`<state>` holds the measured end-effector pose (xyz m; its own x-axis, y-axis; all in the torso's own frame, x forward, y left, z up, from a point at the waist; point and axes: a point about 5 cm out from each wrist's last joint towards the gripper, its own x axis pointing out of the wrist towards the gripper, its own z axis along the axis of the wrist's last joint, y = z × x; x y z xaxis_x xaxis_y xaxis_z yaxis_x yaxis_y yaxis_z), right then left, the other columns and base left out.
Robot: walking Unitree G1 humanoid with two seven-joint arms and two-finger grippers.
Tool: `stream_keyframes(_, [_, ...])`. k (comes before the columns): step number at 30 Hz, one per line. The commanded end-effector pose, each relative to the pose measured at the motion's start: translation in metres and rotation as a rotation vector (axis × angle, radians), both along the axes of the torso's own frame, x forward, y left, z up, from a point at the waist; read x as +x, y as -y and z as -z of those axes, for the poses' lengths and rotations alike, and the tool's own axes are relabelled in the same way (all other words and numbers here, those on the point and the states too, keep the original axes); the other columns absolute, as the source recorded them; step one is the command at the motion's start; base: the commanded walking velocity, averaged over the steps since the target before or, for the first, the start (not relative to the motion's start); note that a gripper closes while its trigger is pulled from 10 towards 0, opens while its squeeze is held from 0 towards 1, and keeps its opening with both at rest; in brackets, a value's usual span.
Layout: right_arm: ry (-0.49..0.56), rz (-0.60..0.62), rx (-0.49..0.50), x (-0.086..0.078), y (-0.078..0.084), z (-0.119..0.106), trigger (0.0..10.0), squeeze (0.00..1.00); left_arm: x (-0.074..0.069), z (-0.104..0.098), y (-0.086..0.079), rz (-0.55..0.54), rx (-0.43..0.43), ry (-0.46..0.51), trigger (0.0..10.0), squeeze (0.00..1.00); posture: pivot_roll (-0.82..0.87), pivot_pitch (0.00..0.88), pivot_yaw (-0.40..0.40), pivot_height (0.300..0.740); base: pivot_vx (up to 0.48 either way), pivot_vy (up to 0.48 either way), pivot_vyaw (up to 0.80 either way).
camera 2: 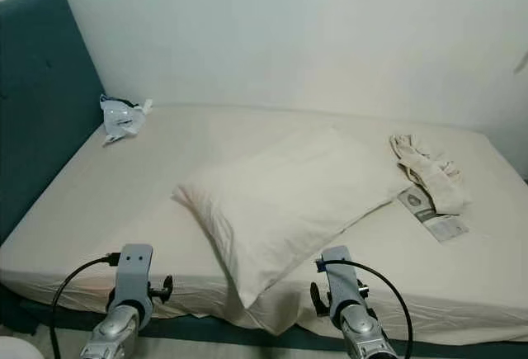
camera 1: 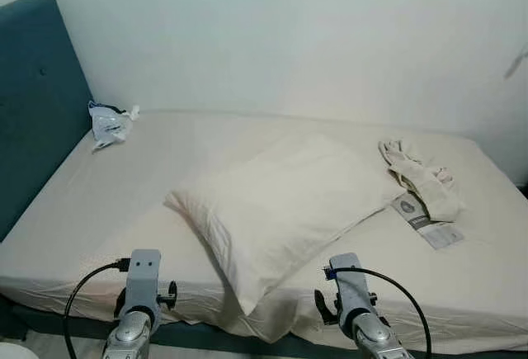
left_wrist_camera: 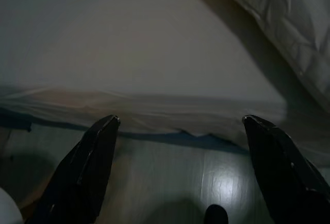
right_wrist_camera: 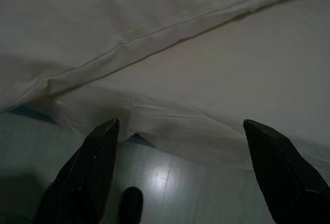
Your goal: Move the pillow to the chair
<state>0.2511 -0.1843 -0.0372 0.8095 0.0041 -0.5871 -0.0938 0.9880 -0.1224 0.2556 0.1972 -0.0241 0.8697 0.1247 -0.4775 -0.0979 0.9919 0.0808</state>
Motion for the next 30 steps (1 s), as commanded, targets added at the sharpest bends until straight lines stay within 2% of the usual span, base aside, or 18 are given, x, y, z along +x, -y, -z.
stream_keyframes(1, [-0.031, 0.035, 0.052, -0.003, 0.0, 0.004, 10.0, 0.0, -0.001, 0.003, 0.003, 0.016, 0.02, -0.03, 10.0, 0.0, 0.05, 0.03, -0.027, 0.74, 0.0, 0.0, 0.0])
stream_keyframes(4, [-0.034, -0.001, 0.086, -0.004, -0.005, 0.005, 10.0, 0.0, -0.001, 0.004, 0.008, 0.032, 0.039, -0.03, 10.0, 0.0, 0.05, 0.04, -0.021, 0.74, 0.0, 0.0, 0.0])
stream_keyframes(7, [-0.008, 0.019, 0.145, -0.003, -0.006, 0.003, 10.0, 0.0, 0.0, 0.004, 0.012, 0.036, 0.022, -0.02, 10.0, 0.0, 0.05, 0.046, -0.02, 0.74, 0.0, 0.0, 0.0])
stream_keyframes(8, [0.013, 0.042, 0.195, -0.002, -0.006, 0.001, 10.0, 0.0, 0.0, 0.004, 0.015, 0.042, 0.007, -0.013, 10.0, 0.0, 0.04, 0.05, -0.025, 0.74, 0.0, 0.0, 0.0])
stream_keyframes(10, [0.017, 0.027, 0.171, 0.0, -0.006, 0.0, 10.0, 0.0, 0.0, 0.003, 0.015, 0.047, 0.005, -0.005, 10.0, 0.0, 0.04, 0.055, -0.03, 0.74, 0.0, 0.0, 0.0])
stream_keyframes(12, [0.028, -0.04, 0.07, 0.004, -0.008, -0.004, 10.0, 0.0, 0.002, 0.0, 0.01, 0.051, 0.032, 0.009, 10.0, 0.0, 0.04, 0.075, -0.05, 0.74, 0.0, 0.0, 0.0])
stream_keyframes(17, [0.004, -0.031, 0.109, 0.004, -0.012, -0.002, 10.0, 0.0, 0.001, -0.001, 0.002, 0.059, 0.077, 0.011, 10.0, 0.0, 0.05, 0.081, -0.047, 0.74, 0.0, 0.0, 0.0])
stream_keyframes(19, [0.007, -0.063, 0.116, 0.004, -0.014, -0.002, 10.0, 0.0, 0.0, -0.001, 0.001, 0.052, 0.067, 0.018, 10.0, 0.0, 0.03, 0.076, -0.034, 0.74, 0.0, 0.0, 0.0])
stream_keyframes(21, [0.031, -0.164, 0.158, 0.004, -0.023, -0.005, 10.0, 0.0, 0.001, -0.004, 0.001, 0.014, 0.026, 0.047, 10.0, 0.0, 0.01, 0.068, -0.018, 0.74, 0.0, 0.0, 0.0])
stream_keyframes(22, [0.047, -0.16, 0.169, 0.005, -0.021, -0.007, 10.0, 0.0, 0.002, -0.004, 0.005, 0.017, 0.02, 0.051, 10.0, 0.0, 0.01, 0.088, -0.012, 0.74, 0.0, 0.0, 0.0])
stream_keyframes(24, [0.07, -0.094, 0.188, 0.006, -0.006, -0.01, 10.0, 0.0, 0.001, -0.002, 0.02, 0.101, 0.051, 0.04, 10.0, 0.0, 0.0, 0.062, -0.012, 0.74, 0.0, 0.0, 0.0])
stream_keyframes(25, [0.07, -0.094, 0.188, 0.006, -0.006, -0.01, 10.0, 0.0, 0.001, -0.002, 0.02, 0.101, 0.051, 0.04, 10.0, 0.0, 0.0, 0.062, -0.012, 0.74, 0.0, 0.0, 0.0])
stream_keyframes(26, [0.109, -0.008, 0.198, 0.012, 0.001, -0.015, 10.0, 0.0, 0.004, -0.003, 0.028, 0.178, 0.078, 0.047, 10.0, 0.0, -0.03, 0.106, 0.0, 0.74, 0.0, 0.0, 0.0])
stream_keyframes(30, [0.123, 0.066, 0.173, 0.012, 0.009, -0.016, 10.0, 0.0, 0.002, 0.001, 0.031, 0.205, 0.098, 0.015, 10.0, 0.0, -0.05, 0.106, 0.02, 0.74, 0.0, 0.0, 0.0])
